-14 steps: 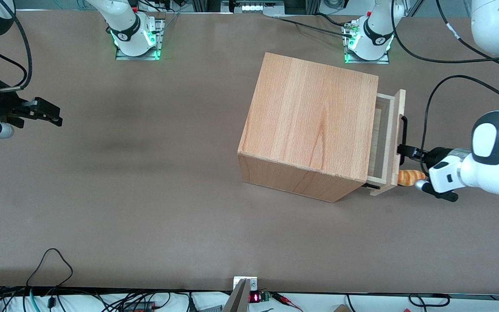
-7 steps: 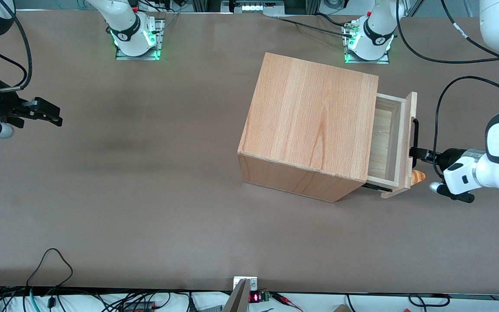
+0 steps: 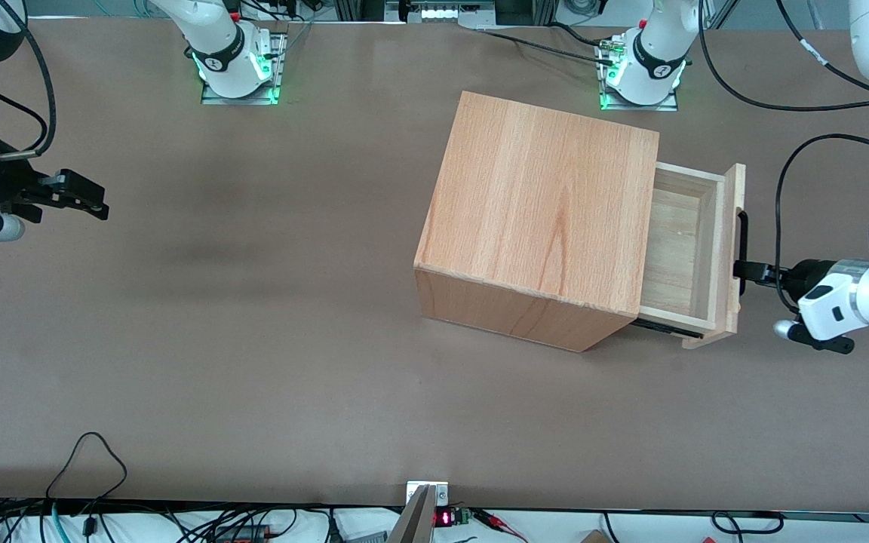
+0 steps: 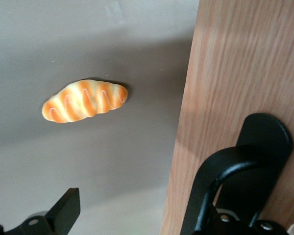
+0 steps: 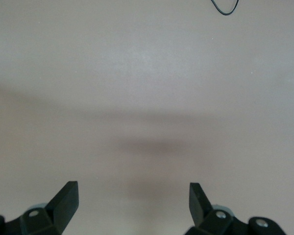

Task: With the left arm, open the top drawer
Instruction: 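Pull the handle with the left gripper, sliding the drawer out of the cabinet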

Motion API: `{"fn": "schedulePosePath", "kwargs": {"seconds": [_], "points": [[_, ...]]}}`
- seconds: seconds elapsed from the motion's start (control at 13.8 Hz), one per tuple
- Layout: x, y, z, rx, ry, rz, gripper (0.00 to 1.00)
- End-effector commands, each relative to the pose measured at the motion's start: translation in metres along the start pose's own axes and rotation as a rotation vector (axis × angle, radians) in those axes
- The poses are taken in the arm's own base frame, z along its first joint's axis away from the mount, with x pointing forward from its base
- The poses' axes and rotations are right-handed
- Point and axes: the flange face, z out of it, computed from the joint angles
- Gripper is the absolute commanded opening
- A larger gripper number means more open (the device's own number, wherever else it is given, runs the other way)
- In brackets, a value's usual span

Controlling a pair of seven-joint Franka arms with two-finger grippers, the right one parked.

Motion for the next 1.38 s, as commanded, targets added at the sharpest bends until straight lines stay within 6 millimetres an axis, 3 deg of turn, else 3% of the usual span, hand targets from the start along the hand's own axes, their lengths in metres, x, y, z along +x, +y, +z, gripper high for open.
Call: {"fn": "schedulePosePath", "kwargs": {"seconds": [0.0, 0.8, 1.3], "points": [[-0.004, -0.028, -0.005, 0.049, 0.003, -0.013, 1.0], [-0.014, -0.06, -0.021, 0.053, 0.064, -0.057, 1.0], [-0.016, -0.068, -0.026, 0.056, 0.083, -0.067, 1.0]]}}
